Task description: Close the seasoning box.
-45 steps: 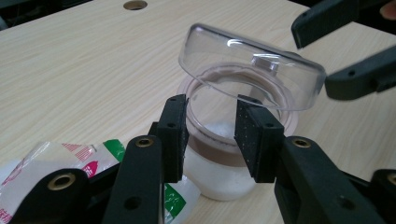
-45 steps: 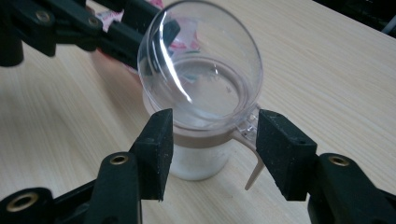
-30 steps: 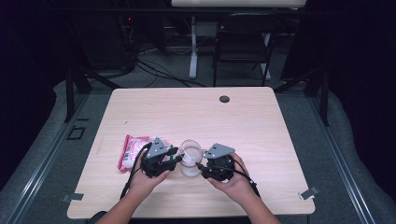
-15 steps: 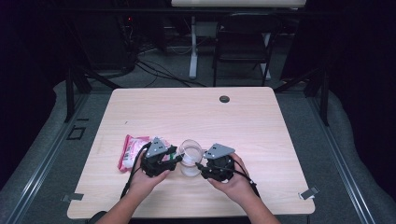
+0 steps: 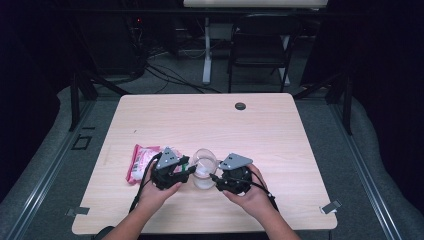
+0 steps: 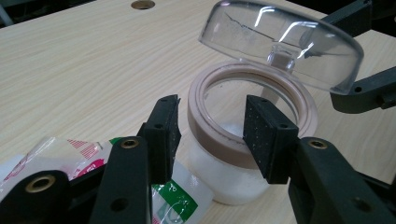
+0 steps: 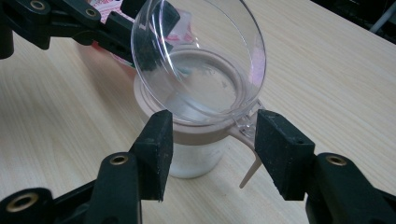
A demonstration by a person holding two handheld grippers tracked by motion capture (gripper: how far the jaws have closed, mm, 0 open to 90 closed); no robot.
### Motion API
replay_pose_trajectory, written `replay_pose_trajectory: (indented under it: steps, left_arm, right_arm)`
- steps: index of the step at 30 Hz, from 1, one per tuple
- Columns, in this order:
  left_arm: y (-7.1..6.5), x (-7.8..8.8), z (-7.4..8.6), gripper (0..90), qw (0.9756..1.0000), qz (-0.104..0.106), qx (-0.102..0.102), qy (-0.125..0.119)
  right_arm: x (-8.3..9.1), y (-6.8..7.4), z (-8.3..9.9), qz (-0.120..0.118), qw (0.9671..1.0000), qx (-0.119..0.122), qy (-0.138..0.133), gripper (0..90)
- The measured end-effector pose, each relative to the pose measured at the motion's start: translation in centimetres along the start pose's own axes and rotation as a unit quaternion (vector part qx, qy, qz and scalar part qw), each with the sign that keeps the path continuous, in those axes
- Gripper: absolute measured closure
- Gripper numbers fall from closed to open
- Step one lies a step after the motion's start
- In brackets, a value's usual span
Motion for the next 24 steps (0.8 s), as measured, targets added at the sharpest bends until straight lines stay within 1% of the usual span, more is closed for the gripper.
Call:
replay_pose_trajectory:
  steps: [9, 17, 24]
  left_arm:
    - [-0.02, -0.02, 0.01, 55.9, 1.0000, 0.000, -0.004, -0.001]
    - [-0.06, -0.05, 0.02, 56.0, 1.0000, 0.000, -0.004, -0.003]
    - [-0.07, -0.04, 0.02, 56.1, 1.0000, 0.000, -0.004, -0.003]
  right_arm:
    - [0.17, -0.24, -0.01, 0.003, 1.0000, -0.004, -0.003, 46.7]
    - [0.53, -0.61, -0.06, 0.008, 0.9998, -0.013, -0.014, 46.9]
    - [0.60, -0.71, -0.05, 0.005, 0.9997, -0.018, -0.017, 48.5]
Point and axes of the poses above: each handheld gripper's, and its own axes: x roughly backward along the jaws, z roughly out of its underside, y roughly to its left, the point moved 1 cm from there along -x, roughly forward along the jaws, and after that the axes turned 4 degrees about x, right-handed, at the moved point
